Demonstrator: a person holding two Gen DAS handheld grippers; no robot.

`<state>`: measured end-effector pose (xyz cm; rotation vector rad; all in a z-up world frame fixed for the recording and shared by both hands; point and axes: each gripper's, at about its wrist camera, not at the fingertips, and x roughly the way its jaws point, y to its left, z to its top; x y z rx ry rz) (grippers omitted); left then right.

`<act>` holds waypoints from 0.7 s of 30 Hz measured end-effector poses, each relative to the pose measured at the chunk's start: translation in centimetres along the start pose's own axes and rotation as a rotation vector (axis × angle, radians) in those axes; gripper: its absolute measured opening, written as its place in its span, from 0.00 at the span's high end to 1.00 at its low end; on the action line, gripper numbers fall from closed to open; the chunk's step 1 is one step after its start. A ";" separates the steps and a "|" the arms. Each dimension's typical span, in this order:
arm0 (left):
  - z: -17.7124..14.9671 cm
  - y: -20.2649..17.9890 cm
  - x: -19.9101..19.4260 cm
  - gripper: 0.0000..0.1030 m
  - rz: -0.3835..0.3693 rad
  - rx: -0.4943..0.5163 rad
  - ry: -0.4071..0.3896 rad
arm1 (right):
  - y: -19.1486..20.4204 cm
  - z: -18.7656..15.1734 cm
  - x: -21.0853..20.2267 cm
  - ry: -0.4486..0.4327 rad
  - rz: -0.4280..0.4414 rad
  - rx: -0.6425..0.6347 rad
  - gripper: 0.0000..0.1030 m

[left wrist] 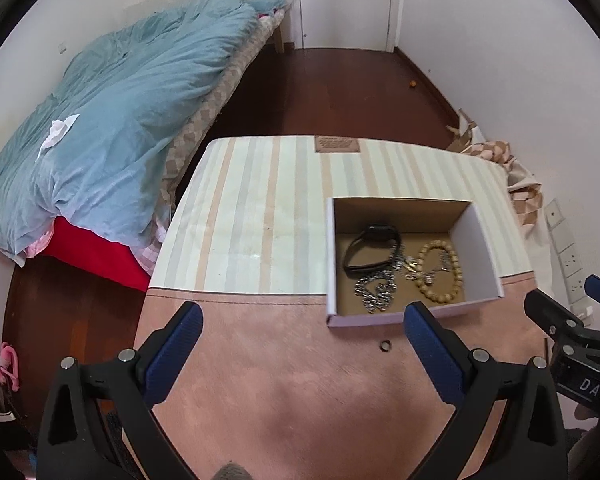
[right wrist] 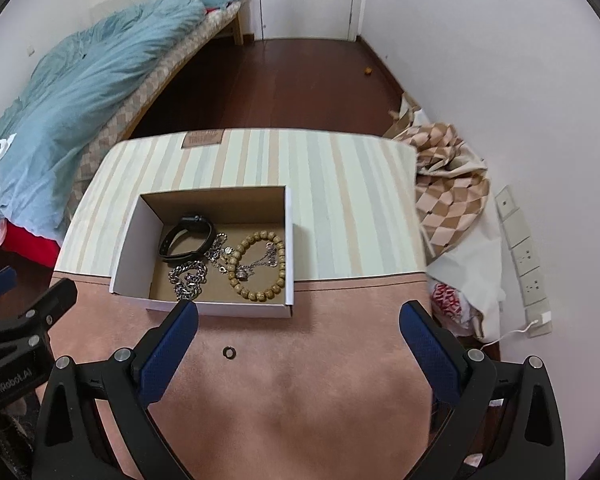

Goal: Organize jewelry
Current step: 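Lift both open tools away from the box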

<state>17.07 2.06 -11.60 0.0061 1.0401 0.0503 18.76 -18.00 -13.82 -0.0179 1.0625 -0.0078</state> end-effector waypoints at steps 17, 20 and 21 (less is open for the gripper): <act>-1.0 -0.3 -9.6 0.00 -0.045 -0.018 -0.140 | -1.0 -1.4 -11.2 -0.205 0.003 0.027 0.01; -1.0 -0.2 -10.5 0.00 -0.044 -0.022 -0.153 | -1.1 -1.6 -11.9 -0.216 0.009 0.032 0.01; -1.0 -0.1 -10.6 0.00 -0.042 -0.023 -0.155 | -1.1 -1.7 -12.0 -0.218 0.013 0.038 0.01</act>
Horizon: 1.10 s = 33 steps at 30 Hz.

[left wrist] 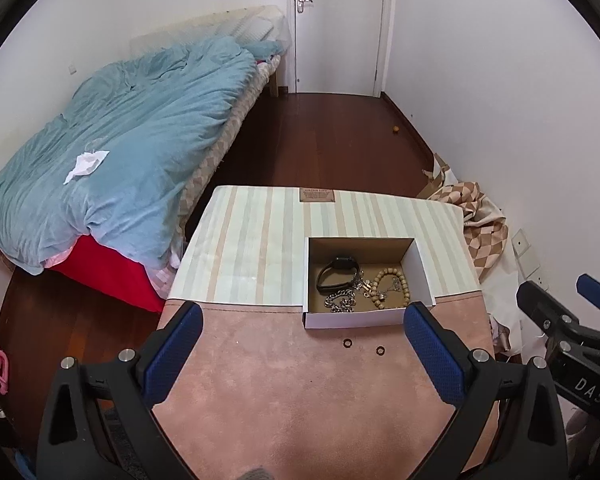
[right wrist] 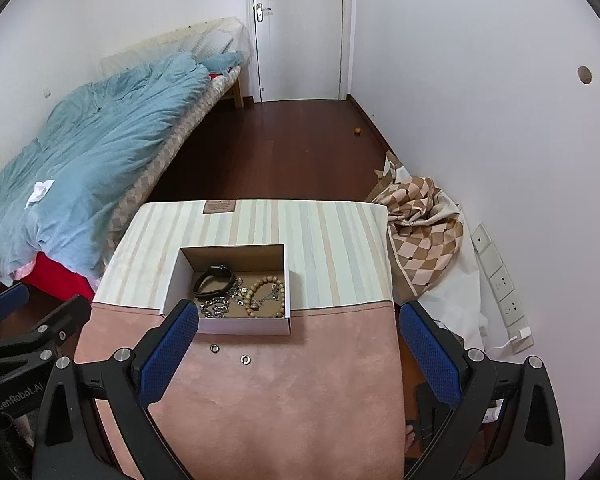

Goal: Organize jewelry
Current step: 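Lift both open tools away from the box, then grasp a small black ring on the table with the right tool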

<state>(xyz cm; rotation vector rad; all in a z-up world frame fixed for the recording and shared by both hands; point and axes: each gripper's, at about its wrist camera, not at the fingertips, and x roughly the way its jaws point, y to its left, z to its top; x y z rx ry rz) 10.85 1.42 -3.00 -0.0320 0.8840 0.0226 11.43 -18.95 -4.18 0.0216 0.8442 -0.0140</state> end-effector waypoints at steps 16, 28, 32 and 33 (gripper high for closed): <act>-6.8 2.3 11.4 0.00 0.193 0.015 0.236 | 1.6 -8.7 14.1 0.261 0.123 0.032 0.36; -9.5 5.6 18.3 0.00 0.340 0.021 0.371 | 6.7 -12.2 21.2 0.302 0.115 -0.058 0.52; -9.4 5.7 18.6 0.00 0.338 0.022 0.367 | 8.2 -12.1 21.4 0.247 0.066 -0.139 0.88; -9.3 5.7 18.7 0.00 0.336 0.022 0.367 | 8.3 -12.1 21.4 0.243 0.065 -0.143 0.87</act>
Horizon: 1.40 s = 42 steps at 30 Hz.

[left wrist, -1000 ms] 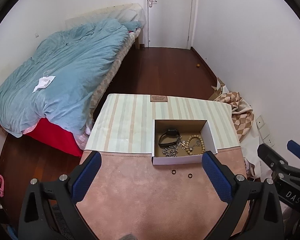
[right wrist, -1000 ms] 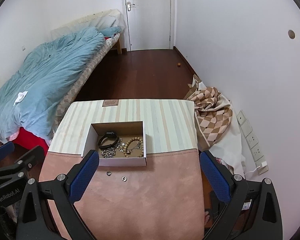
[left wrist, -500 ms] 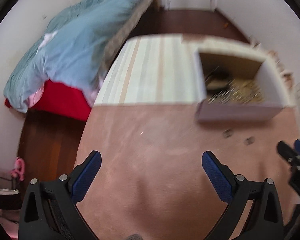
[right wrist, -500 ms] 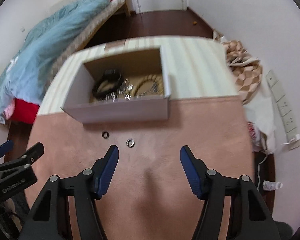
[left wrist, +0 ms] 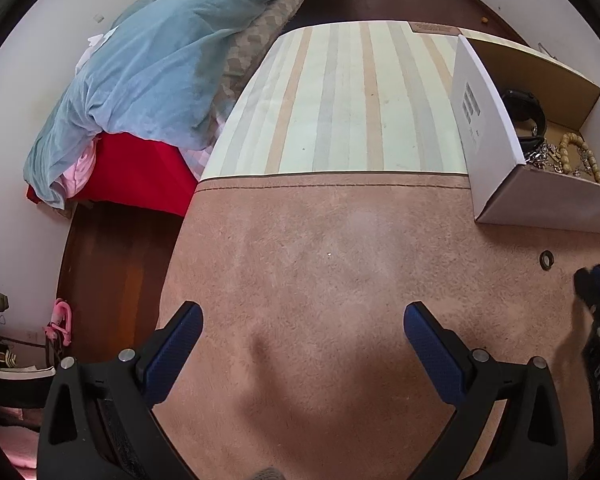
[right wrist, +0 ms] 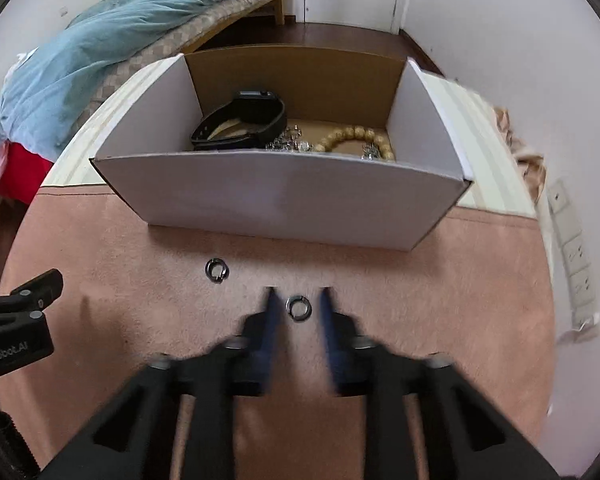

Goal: Organize jewelry
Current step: 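Grasp a small black ring on the table with the right tool, then grasp the other small black ring with the left tool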

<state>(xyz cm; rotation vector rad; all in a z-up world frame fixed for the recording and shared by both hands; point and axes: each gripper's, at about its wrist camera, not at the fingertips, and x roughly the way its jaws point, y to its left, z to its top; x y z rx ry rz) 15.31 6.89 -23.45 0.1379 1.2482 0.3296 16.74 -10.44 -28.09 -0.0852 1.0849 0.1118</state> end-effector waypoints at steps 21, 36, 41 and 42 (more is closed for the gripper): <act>1.4 -10.8 -1.2 0.21 -0.349 0.068 0.009 | -11.6 -2.2 -3.0 -0.032 -0.065 0.277 0.87; 1.9 -13.3 -1.8 0.90 -0.374 0.117 -0.046 | -12.8 -2.9 -3.0 -0.034 -0.077 0.319 0.87; 1.6 -12.3 -2.3 0.90 -0.388 0.108 -0.066 | -12.7 -2.9 -3.6 -0.045 -0.074 0.316 0.87; 1.6 -12.0 -2.5 0.90 -0.389 0.107 -0.074 | -12.7 -2.9 -3.8 -0.048 -0.072 0.316 0.87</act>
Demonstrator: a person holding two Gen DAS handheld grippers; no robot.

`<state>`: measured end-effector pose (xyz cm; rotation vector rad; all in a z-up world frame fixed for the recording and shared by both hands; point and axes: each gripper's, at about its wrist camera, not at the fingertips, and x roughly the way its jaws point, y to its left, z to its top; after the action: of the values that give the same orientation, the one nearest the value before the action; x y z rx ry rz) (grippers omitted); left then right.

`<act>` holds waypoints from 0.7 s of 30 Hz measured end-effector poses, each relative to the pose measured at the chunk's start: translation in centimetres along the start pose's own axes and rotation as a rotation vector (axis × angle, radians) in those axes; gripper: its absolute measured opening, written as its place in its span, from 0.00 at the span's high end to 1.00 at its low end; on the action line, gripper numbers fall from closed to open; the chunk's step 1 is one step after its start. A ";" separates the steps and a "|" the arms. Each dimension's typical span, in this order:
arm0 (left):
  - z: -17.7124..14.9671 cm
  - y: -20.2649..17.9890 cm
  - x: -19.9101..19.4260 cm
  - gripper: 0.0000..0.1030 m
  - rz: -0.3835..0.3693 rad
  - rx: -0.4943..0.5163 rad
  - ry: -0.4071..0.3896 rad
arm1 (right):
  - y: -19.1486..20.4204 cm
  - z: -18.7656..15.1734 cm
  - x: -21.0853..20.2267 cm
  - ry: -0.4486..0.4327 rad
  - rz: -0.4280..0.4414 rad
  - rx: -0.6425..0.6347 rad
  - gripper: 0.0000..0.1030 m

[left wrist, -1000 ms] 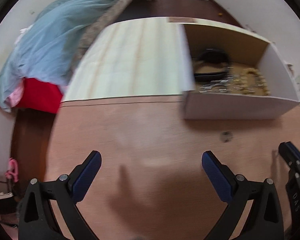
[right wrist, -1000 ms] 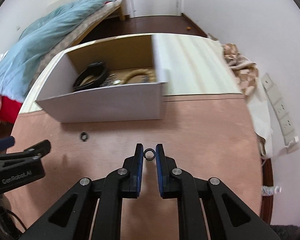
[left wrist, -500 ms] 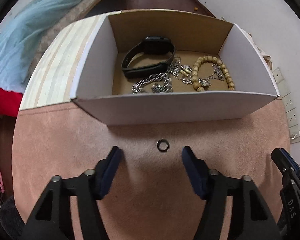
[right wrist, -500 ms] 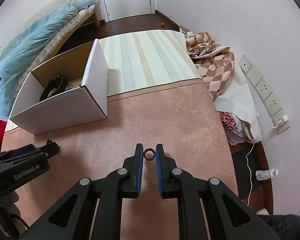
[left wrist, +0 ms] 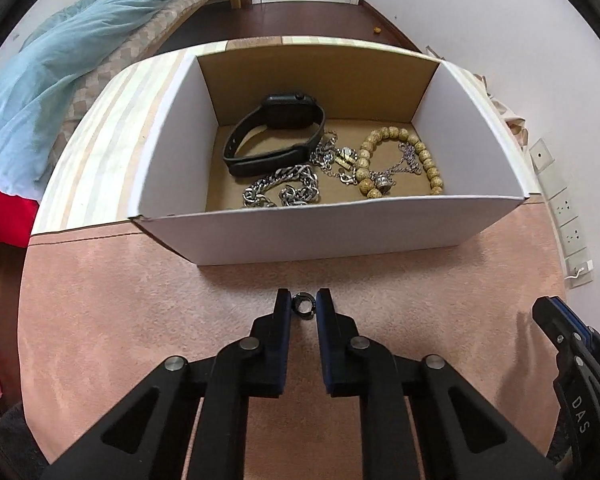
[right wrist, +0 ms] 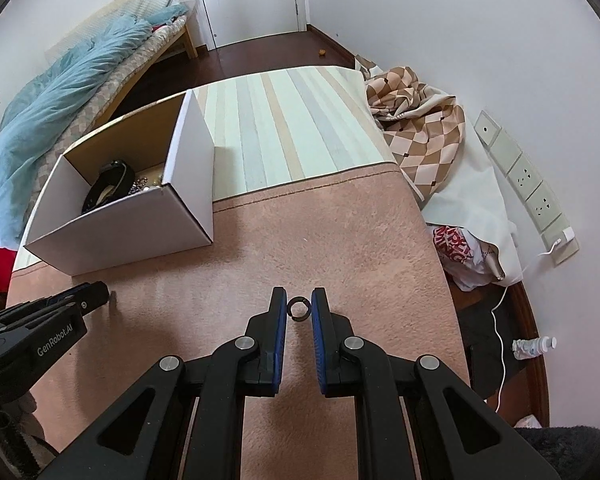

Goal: Organize jewelry
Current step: 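Grasp the other small black ring with the left tool, then lower both black rings into the white box and open both tools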

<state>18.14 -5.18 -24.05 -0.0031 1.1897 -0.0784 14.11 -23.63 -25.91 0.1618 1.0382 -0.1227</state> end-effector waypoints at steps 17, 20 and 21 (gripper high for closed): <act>-1.6 0.5 -8.7 0.90 -0.078 -0.013 -0.119 | 1.5 0.6 -6.4 -0.096 0.084 -0.027 0.87; -1.6 0.6 -10.5 0.90 -0.094 -0.014 -0.143 | 2.0 1.0 -8.0 -0.121 0.105 -0.037 0.87; -1.6 0.6 -10.9 0.90 -0.096 -0.013 -0.150 | 2.2 1.1 -8.4 -0.128 0.111 -0.039 0.87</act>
<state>12.67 -3.87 -14.54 -0.0760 1.0395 -0.1523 11.23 -21.52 -17.91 0.1737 0.9010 -0.0117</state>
